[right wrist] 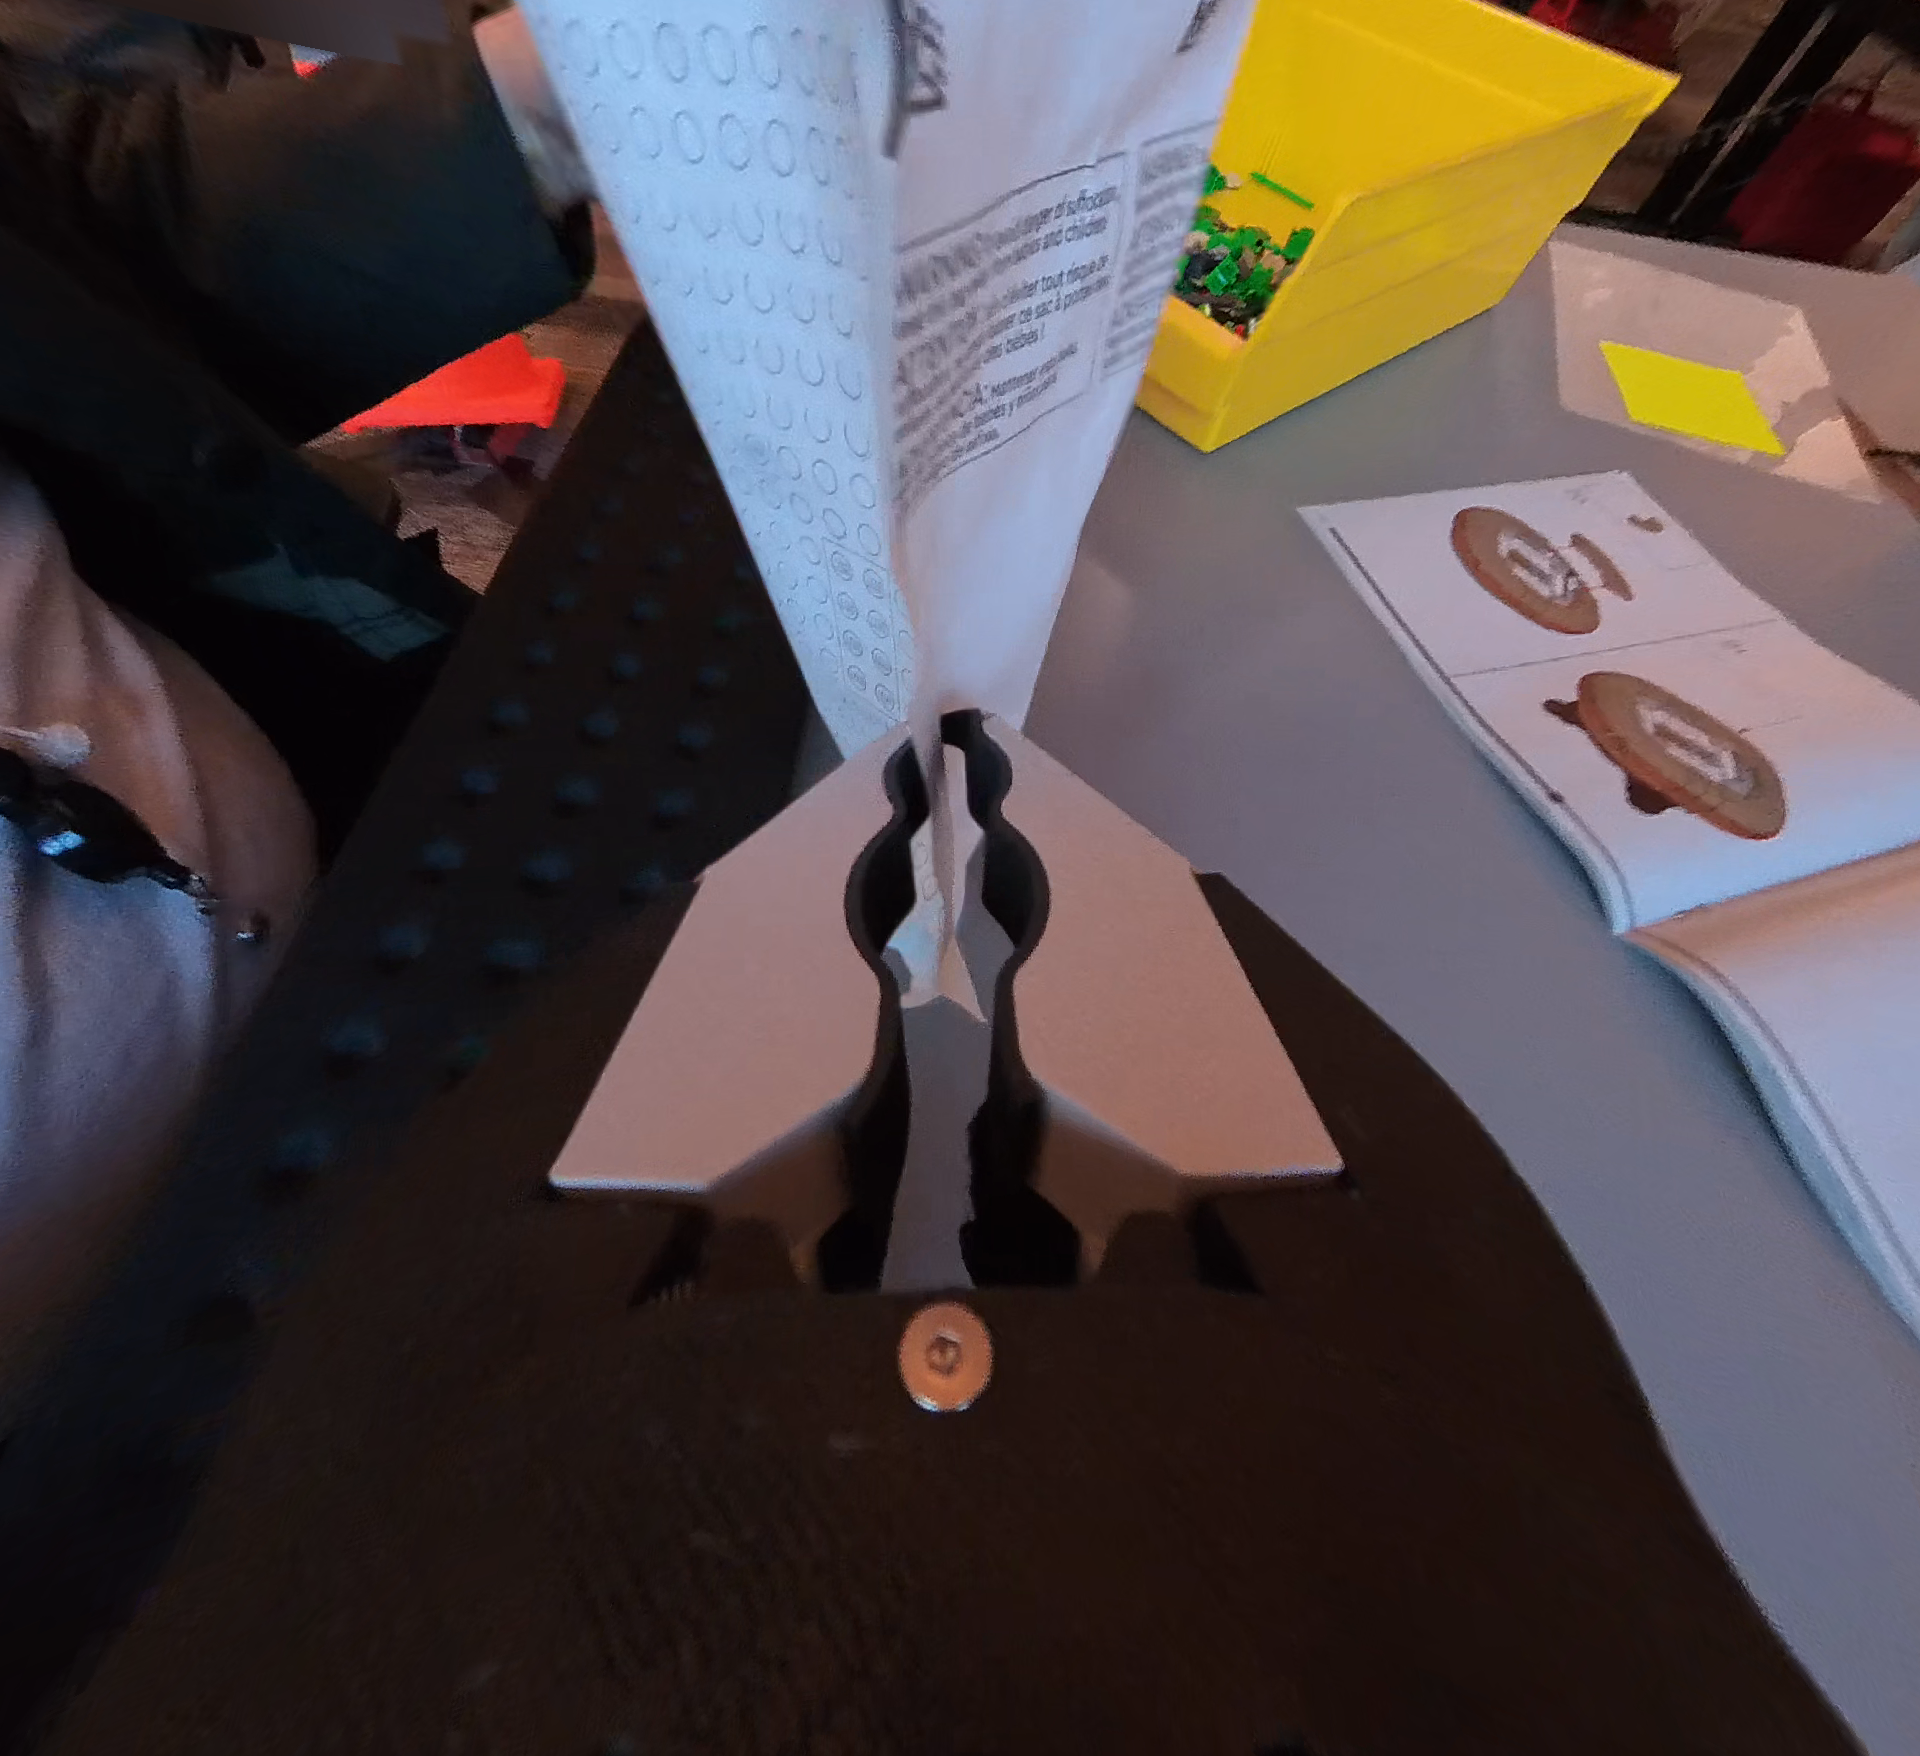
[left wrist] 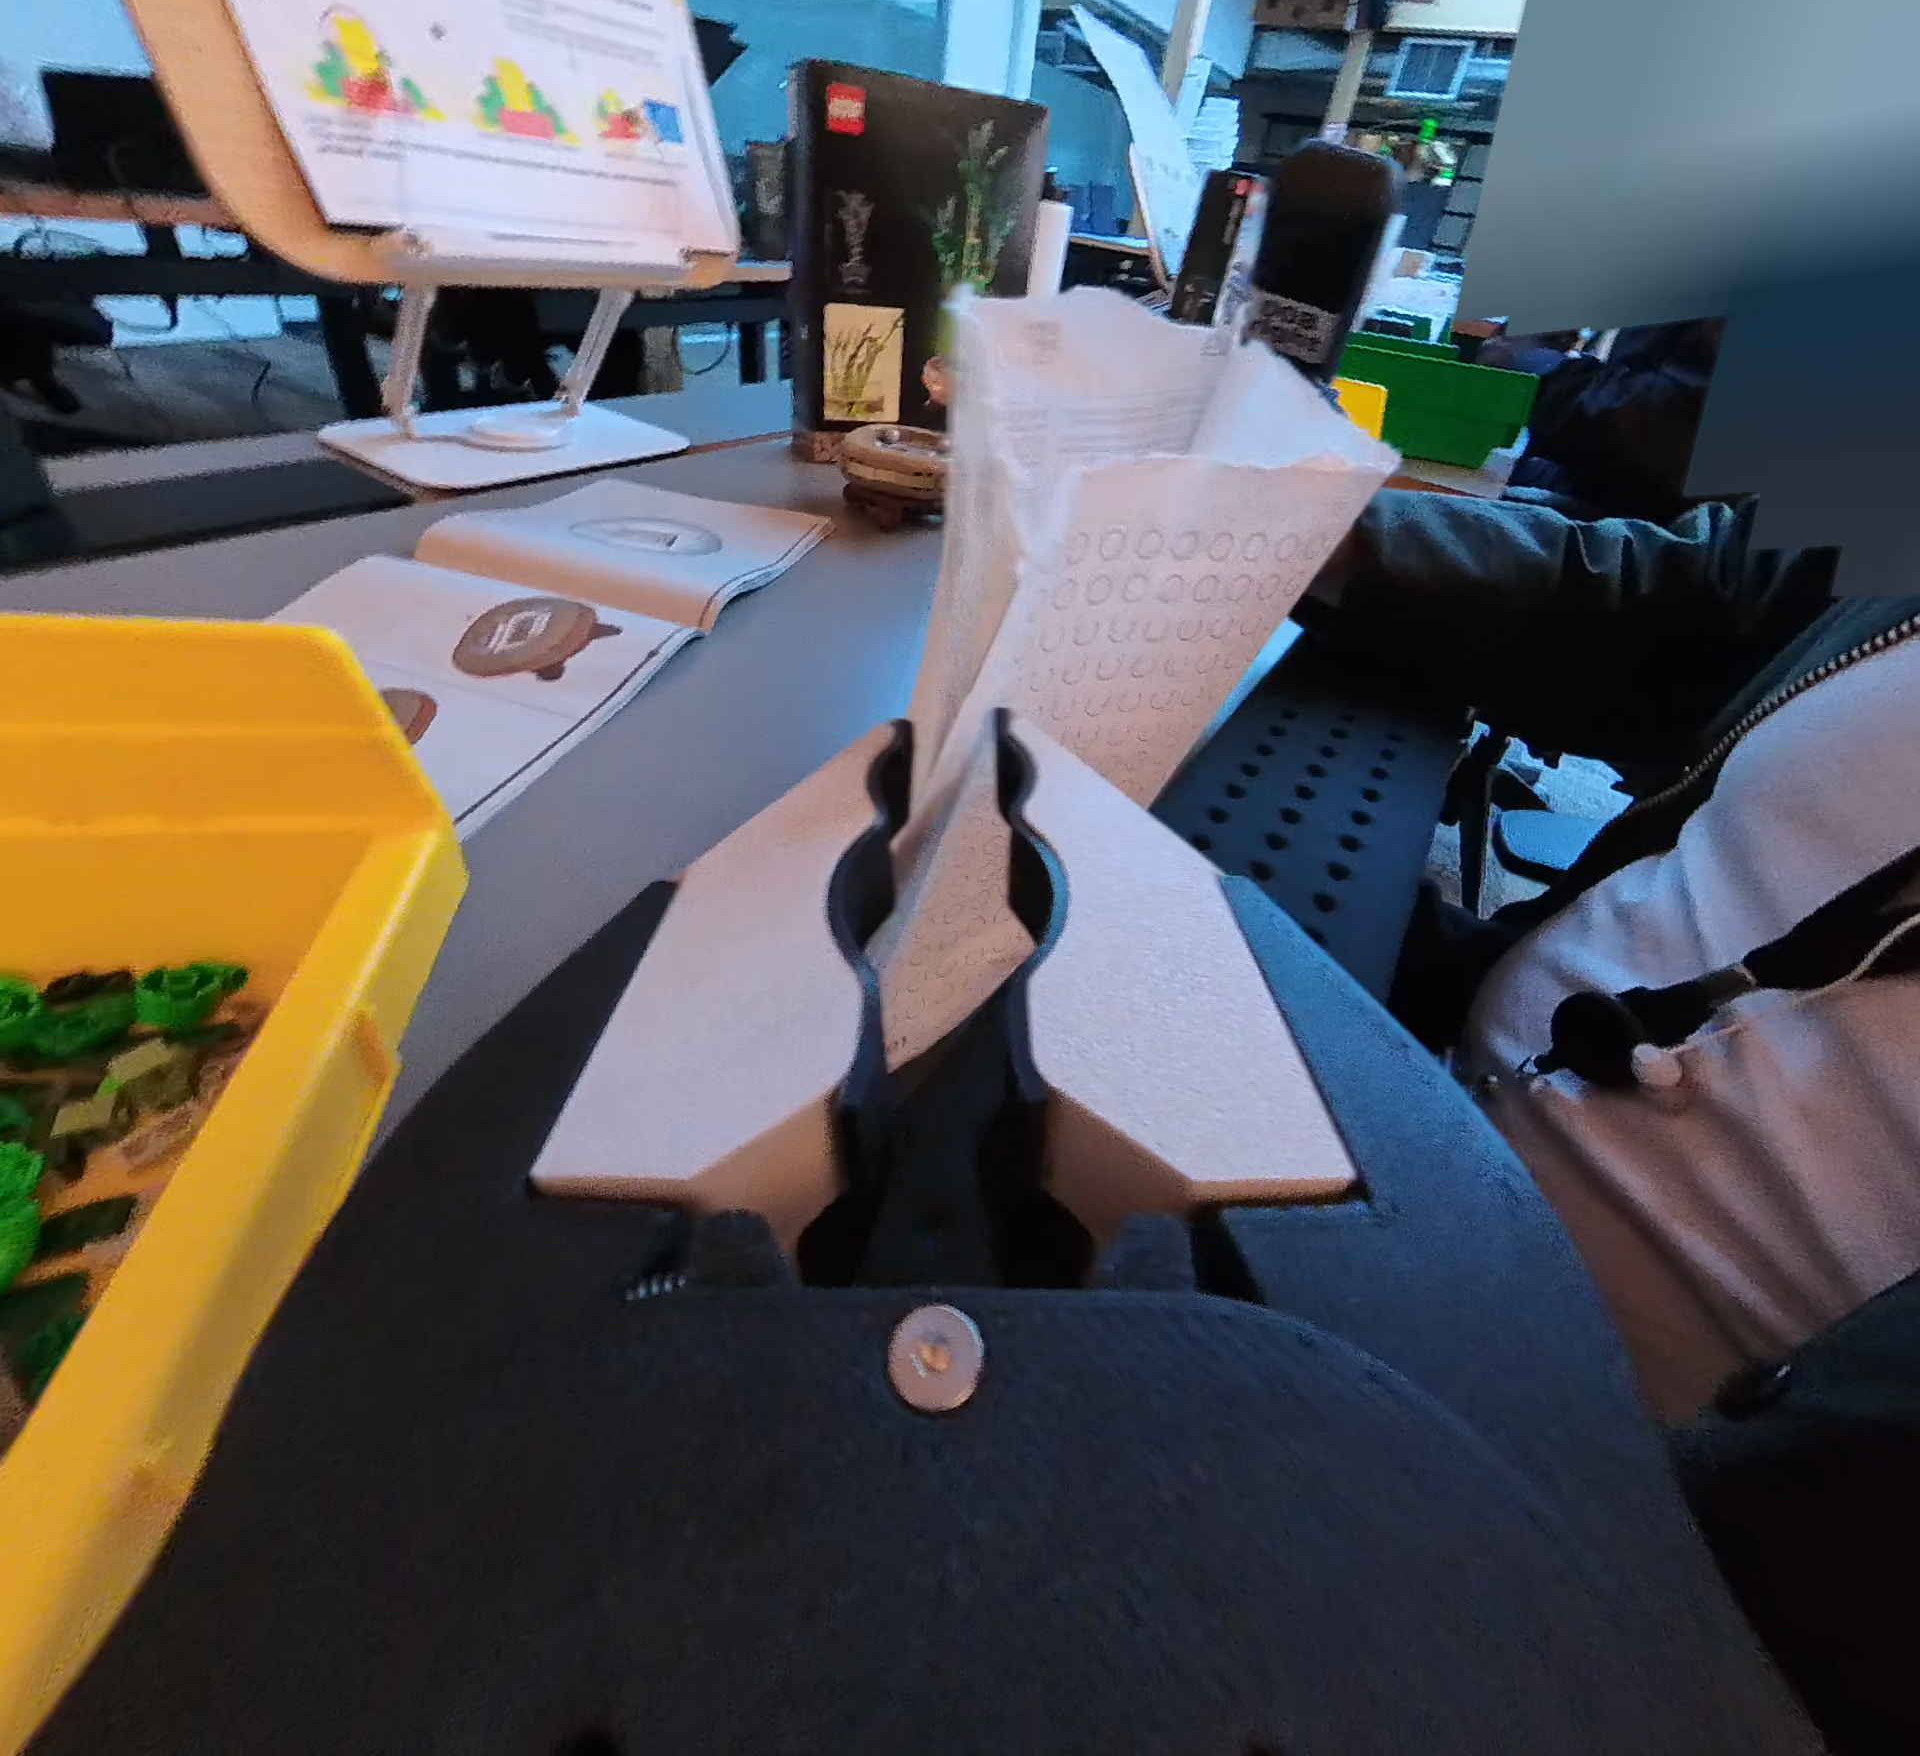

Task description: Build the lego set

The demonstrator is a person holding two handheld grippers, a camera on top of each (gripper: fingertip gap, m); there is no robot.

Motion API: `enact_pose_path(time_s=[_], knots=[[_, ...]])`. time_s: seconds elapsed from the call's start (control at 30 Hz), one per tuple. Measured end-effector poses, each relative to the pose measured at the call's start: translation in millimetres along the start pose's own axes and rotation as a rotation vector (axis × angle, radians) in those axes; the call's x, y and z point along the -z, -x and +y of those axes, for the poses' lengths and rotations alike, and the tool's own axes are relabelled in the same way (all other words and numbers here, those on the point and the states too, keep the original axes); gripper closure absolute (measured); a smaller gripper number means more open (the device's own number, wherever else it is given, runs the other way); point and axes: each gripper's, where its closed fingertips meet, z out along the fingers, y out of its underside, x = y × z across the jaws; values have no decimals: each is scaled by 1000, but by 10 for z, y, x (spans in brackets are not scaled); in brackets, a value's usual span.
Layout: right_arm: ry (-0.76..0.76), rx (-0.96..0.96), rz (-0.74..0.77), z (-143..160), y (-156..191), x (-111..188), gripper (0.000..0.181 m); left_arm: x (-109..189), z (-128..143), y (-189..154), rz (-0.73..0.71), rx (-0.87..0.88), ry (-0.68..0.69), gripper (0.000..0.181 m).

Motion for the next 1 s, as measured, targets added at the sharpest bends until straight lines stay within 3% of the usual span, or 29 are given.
enact_pose_path(time_s=[0.17,0.33,0.43,0.53,0.6,0.67,0.77,0.83,0.93,1.0], knots=[[-42,65,7,-19,-14,24,181,257,-26,108,-65,122,85,135],[-57,20,-11,42,13,51,181,807,-287,396,-271,173,10,132],[-62,22,-14,52,28,46,181,1110,-246,656,-446,186,44,126],[-64,25,-18,55,53,23,181,1233,-147,777,-518,177,85,124],[-65,19,-24,59,72,8,181,1097,-218,569,-373,177,34,128],[-68,13,-29,62,84,4,181,864,-282,197,-162,130,16,144],[-68,9,-26,64,73,12,181,611,-52,131,-172,-10,167,139],[-70,6,-22,61,65,20,181,471,73,25,-98,-48,227,151],[-70,16,-16,60,68,35,181,278,87,19,-46,-30,184,159],[-68,28,-10,63,64,38,181,161,126,-64,29,-13,174,177]])
